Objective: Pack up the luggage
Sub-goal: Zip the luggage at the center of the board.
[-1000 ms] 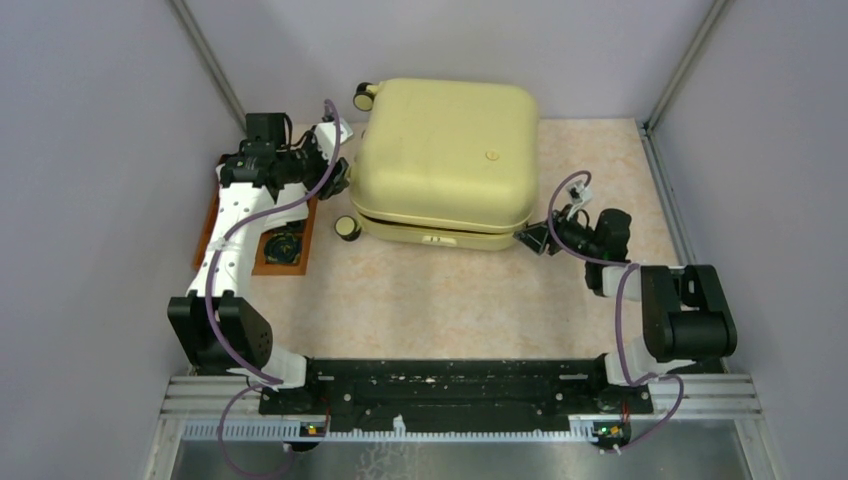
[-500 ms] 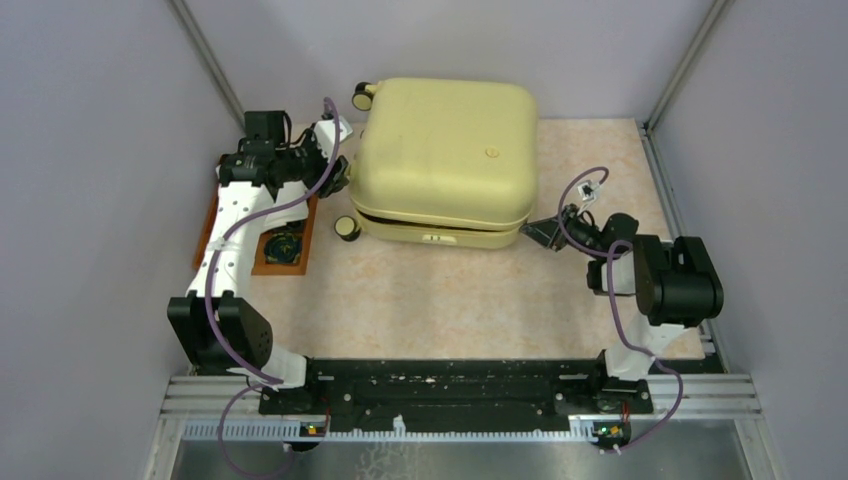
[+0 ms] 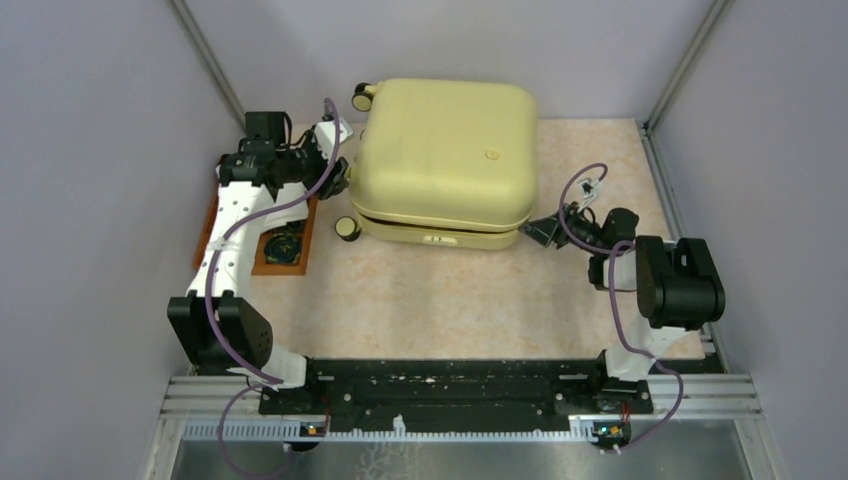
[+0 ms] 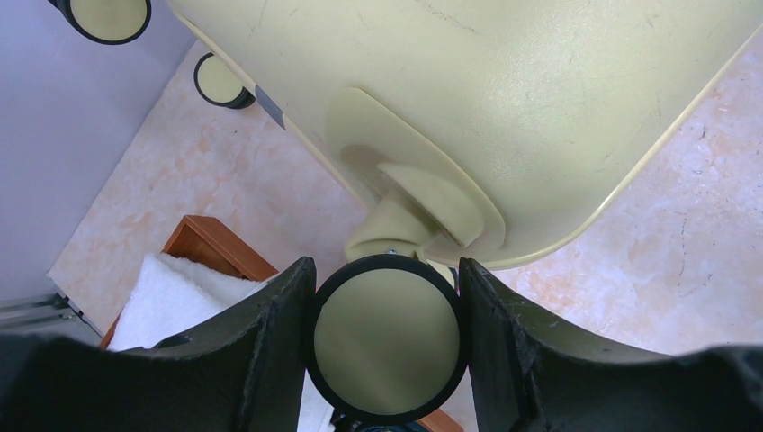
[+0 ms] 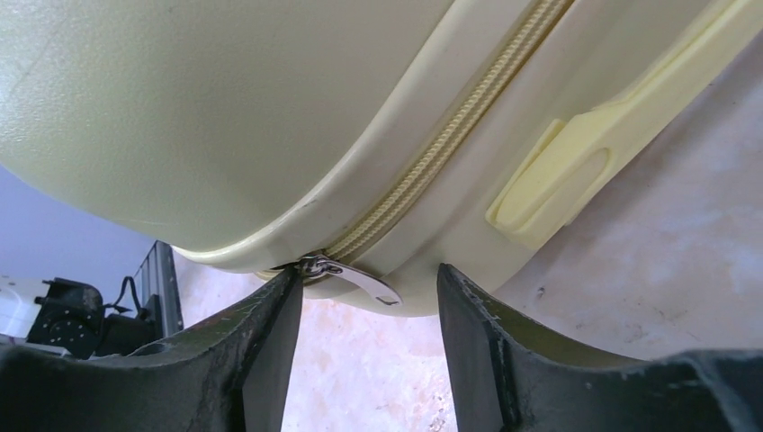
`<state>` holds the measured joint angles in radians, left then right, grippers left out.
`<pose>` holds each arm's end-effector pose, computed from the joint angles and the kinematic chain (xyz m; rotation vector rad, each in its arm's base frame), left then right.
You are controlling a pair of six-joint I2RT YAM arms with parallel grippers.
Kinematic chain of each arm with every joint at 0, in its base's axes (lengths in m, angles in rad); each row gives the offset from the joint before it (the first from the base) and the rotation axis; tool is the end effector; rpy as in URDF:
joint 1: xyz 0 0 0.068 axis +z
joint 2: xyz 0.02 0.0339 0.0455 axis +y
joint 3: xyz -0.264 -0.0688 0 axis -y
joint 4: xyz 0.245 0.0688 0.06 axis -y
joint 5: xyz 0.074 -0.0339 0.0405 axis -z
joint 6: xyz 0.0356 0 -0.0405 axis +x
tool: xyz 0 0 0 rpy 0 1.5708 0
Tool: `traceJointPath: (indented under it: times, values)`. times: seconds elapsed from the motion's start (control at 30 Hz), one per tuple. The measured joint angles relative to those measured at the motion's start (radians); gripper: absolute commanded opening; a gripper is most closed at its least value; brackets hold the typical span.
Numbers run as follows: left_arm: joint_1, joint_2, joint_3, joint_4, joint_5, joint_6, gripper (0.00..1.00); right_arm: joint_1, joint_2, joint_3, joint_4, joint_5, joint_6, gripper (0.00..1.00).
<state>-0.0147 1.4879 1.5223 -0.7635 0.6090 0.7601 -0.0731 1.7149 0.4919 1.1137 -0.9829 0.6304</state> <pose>0.3176 -0.0250 0.3762 1.0876 1.8684 -0.2777 0.2924 0.0083 0.1547 -0.1703 1.7770 1.2251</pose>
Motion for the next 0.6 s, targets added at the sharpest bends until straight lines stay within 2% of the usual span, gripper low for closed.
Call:
traceJointPath:
  times: [0.27,0.37,0.5,0.6]
  values:
    - [0.0,0.0,0.0,0.0,0.0,0.0,0.0,-0.006,0.017,0.005,0.008,-0.006,0.014,0.59]
    - [0.0,0.0,0.0,0.0,0.0,0.0,0.0,-0.011,0.07,0.019,0.089,-0.043,0.064,0.57]
    - [0.0,0.0,0.0,0.0,0.0,0.0,0.0,-0.021,0.181,0.03,0.281,-0.09,0.191,0.46]
    - [0.001,0.0,0.0,-0.001,-0.001,0.0,0.0,-0.027,0.269,0.068,0.368,-0.114,0.311,0.46]
